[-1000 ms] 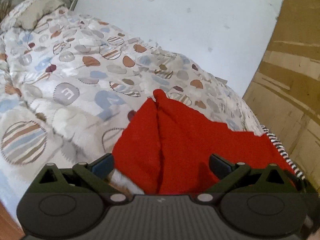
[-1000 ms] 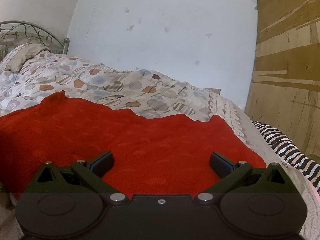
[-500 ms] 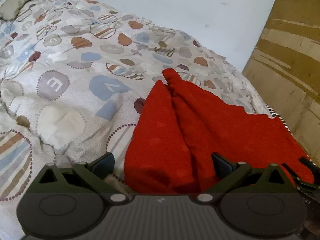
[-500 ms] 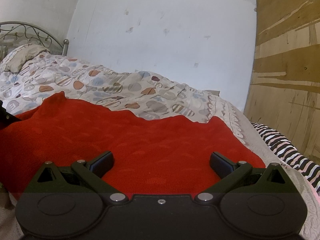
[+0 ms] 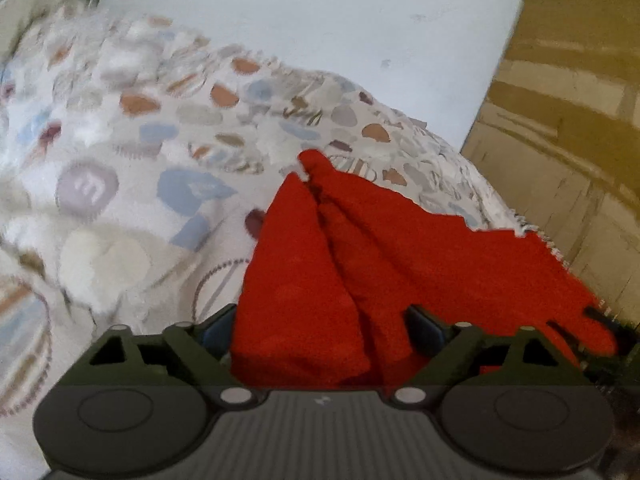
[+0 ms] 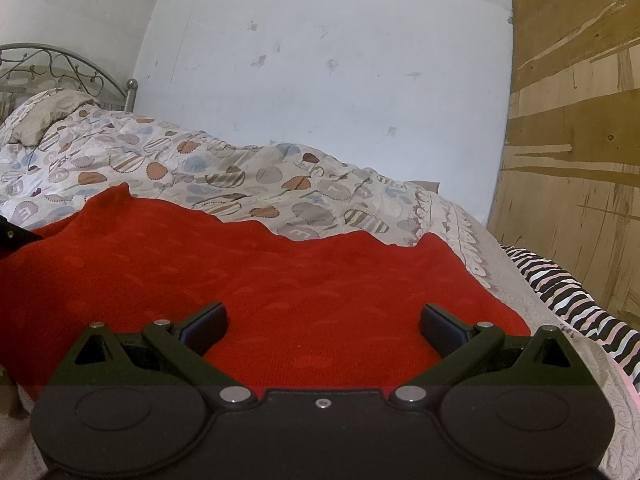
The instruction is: Fold small clothes
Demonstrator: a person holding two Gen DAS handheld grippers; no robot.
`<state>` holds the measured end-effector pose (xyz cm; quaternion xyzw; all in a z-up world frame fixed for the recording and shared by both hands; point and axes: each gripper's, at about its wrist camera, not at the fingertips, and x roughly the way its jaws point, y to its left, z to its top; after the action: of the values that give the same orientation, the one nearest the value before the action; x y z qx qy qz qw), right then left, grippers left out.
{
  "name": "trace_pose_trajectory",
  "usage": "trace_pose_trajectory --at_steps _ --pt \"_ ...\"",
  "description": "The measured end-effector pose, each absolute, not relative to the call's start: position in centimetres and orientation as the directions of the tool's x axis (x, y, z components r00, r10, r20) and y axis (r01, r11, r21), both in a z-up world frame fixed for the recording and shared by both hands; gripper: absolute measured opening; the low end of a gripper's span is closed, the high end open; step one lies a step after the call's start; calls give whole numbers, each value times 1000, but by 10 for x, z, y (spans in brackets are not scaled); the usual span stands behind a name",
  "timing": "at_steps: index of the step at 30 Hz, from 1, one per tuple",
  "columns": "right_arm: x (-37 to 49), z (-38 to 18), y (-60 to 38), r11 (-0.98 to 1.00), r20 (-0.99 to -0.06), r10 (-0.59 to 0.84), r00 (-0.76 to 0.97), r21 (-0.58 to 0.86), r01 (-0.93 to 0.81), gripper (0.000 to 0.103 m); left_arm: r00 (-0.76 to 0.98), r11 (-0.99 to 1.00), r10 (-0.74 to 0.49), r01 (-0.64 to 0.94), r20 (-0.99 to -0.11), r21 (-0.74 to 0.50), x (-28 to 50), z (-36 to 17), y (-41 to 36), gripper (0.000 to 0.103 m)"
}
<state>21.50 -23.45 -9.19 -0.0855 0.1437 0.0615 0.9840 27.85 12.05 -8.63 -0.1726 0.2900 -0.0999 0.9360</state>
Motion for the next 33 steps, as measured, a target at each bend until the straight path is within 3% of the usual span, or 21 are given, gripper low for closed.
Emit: trace_pose_trajectory --at_steps 2,5,10,13,16,18,25,33 --pt "215 -92 -235 978 -293 97 951 -150 -145 103 804 885 -319 64 -501 -460 280 -89 133 83" --pt "215 -92 -234 978 -292 96 952 -150 -145 103 809 872 -328 60 -487 -487 278 -88 139 69" --pt "215 -93 -234 978 -290 95 952 -150 -143 103 831 857 -332 69 -446 -510 270 -84 139 39" --pt "215 -92 -234 979 -286 92 954 -151 -140 103 832 863 -328 70 -448 -501 271 -80 136 40" --pt "215 -90 -234 979 -283 92 955 -151 -139 103 802 850 -344 44 -489 -525 280 -85 138 58" --pt "215 -90 -234 979 -282 91 955 -151 -138 103 784 828 -366 29 -501 -559 285 -90 142 58" --pt "215 -92 -233 980 -268 87 959 -152 -132 103 805 861 -345 67 -483 -504 278 -76 132 24" --pt "211 -95 -233 982 -249 81 965 -146 -120 103 809 839 -374 87 -453 -538 284 -50 121 17"
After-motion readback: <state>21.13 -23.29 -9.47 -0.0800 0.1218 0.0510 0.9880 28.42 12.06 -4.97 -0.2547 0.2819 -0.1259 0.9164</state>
